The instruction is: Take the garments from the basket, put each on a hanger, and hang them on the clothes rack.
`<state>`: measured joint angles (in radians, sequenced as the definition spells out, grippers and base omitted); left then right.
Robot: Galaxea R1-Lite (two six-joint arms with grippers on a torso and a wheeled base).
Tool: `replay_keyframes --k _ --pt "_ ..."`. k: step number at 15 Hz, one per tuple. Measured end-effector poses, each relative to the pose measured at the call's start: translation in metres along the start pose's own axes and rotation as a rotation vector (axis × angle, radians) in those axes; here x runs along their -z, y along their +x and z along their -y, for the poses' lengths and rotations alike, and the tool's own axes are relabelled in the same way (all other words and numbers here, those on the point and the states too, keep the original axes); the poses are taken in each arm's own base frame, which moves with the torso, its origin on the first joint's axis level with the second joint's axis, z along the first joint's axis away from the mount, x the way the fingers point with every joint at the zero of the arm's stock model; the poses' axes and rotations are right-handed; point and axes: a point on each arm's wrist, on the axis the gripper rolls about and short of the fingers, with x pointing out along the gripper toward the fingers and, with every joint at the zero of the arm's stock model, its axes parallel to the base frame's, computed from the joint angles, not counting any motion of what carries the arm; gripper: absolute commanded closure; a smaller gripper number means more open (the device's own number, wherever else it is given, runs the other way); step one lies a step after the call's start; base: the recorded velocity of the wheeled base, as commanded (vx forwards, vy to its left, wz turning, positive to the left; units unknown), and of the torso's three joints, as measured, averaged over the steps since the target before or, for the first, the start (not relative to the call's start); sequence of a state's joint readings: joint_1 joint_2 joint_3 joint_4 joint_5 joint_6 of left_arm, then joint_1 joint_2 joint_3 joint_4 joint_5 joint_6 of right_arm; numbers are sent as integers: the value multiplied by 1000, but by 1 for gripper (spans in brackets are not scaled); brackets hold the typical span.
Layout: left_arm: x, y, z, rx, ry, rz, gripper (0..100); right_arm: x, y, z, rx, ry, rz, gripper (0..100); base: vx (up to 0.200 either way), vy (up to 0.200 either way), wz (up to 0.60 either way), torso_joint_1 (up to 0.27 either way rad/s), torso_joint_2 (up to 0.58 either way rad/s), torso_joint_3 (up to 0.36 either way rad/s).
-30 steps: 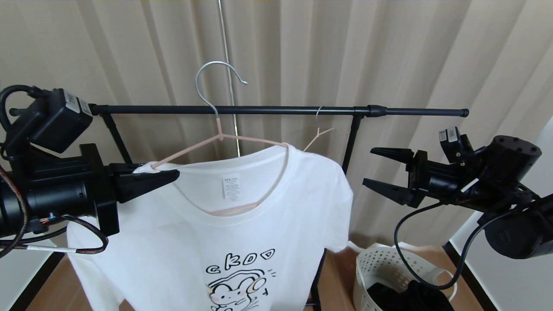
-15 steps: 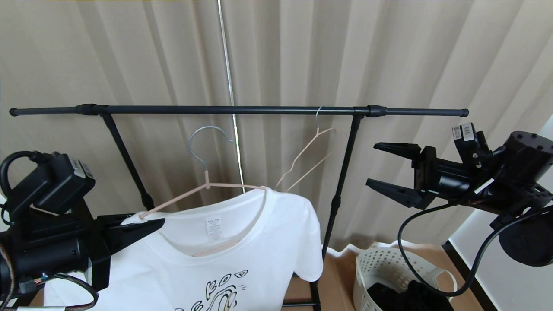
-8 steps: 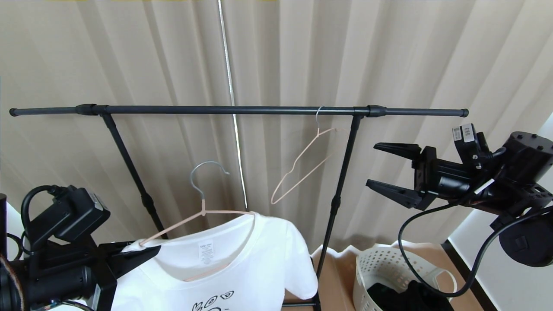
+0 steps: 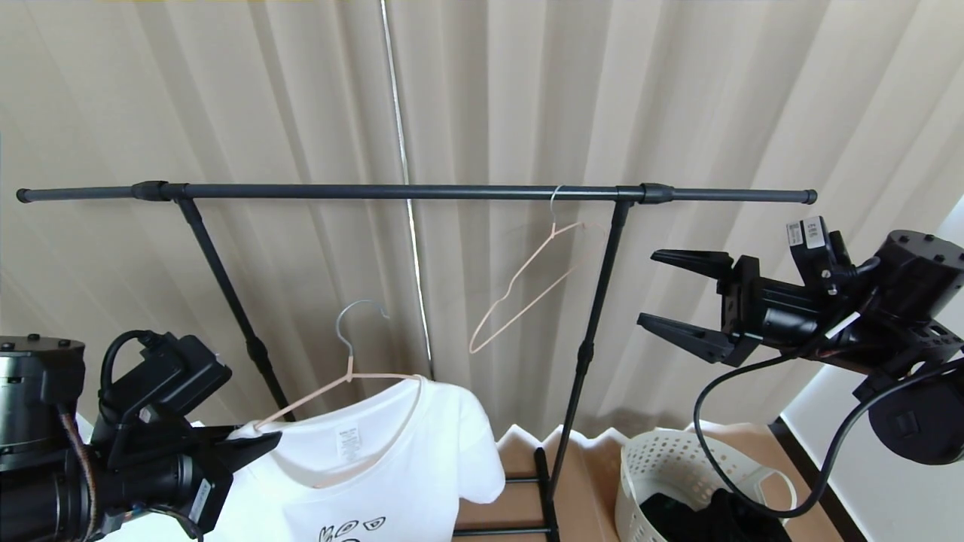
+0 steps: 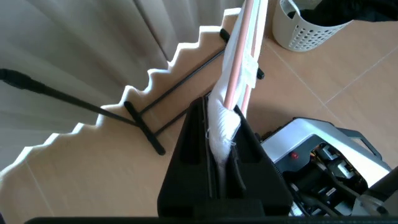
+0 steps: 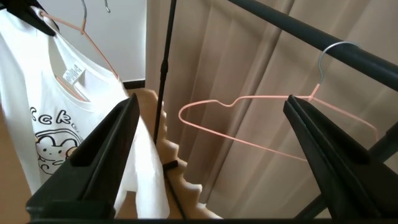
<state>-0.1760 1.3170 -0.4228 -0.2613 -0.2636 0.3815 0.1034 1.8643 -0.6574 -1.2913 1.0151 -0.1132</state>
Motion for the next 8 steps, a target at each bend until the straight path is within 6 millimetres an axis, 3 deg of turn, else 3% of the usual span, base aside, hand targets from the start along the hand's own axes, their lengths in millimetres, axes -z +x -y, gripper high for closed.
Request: replay_keyframes --k 8 --pt "-7 34 -26 -129 -80 53 100 2 1 1 1 4 -2 0 0 0 0 0 0 0"
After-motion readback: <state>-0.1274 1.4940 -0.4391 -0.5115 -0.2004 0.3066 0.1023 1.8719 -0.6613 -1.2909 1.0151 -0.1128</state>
